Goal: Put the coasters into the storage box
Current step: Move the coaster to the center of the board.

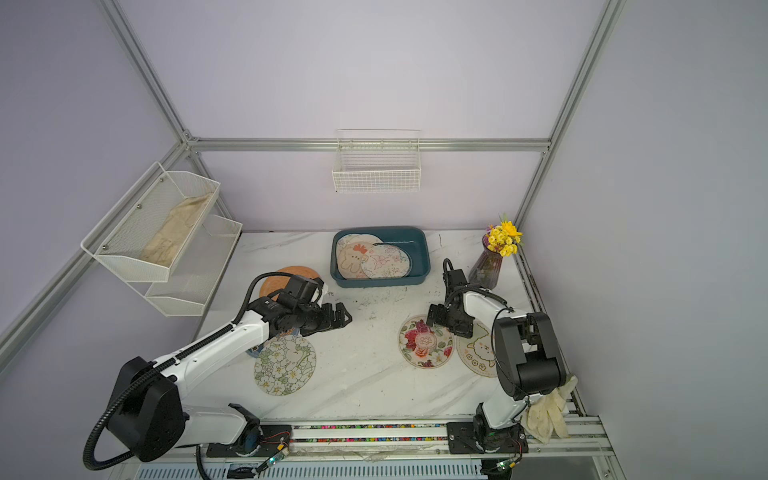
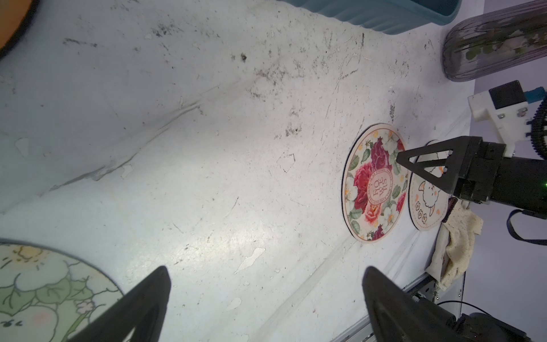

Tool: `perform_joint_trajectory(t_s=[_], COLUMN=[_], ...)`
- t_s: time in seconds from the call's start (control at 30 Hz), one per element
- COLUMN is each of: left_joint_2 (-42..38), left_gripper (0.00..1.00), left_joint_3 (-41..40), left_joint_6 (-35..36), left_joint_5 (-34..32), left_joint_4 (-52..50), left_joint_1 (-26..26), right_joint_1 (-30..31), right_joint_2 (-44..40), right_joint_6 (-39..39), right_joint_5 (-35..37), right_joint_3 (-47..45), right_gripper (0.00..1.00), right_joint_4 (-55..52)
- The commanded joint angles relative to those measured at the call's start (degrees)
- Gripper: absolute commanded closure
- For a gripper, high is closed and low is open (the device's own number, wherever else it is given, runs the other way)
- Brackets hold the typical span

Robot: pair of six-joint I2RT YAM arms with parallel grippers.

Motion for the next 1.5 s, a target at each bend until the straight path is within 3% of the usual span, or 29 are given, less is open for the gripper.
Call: perform_joint_trajectory(t_s=[0.0,0.67,1.13,1.47], left_joint_2=[-0.63,-0.98,-0.5,2.03], left_gripper=[0.0,0.0,0.0,0.0], left_joint_3=[-2.44,-4.17,-4.16,-3.05], left_joint_6=[1.23,1.32,1.4,1.4], left_joint_5=[1.33,1.8,1.87,1.15], left_joint_4=[1.72,2.47,2.95,3.26], left_joint_1=[-0.28,-0.28,-0.72,-4.16], right_joint_1=[-0.22,3.77,12.71,18.36], right_joint_2=[-0.07,-2.6,-2.25,-1.96], right_joint_6=[0.19,4.63,10.19,13.82], right_joint_5=[-0.8,-5.12,-7.38,-9.17], right_joint_3=[-0.72,-7.26,-7.25,-6.32], right_gripper=[0.03,0.03,0.03,0.03], right_joint_4=[2.33,3.97,6.16,8.19])
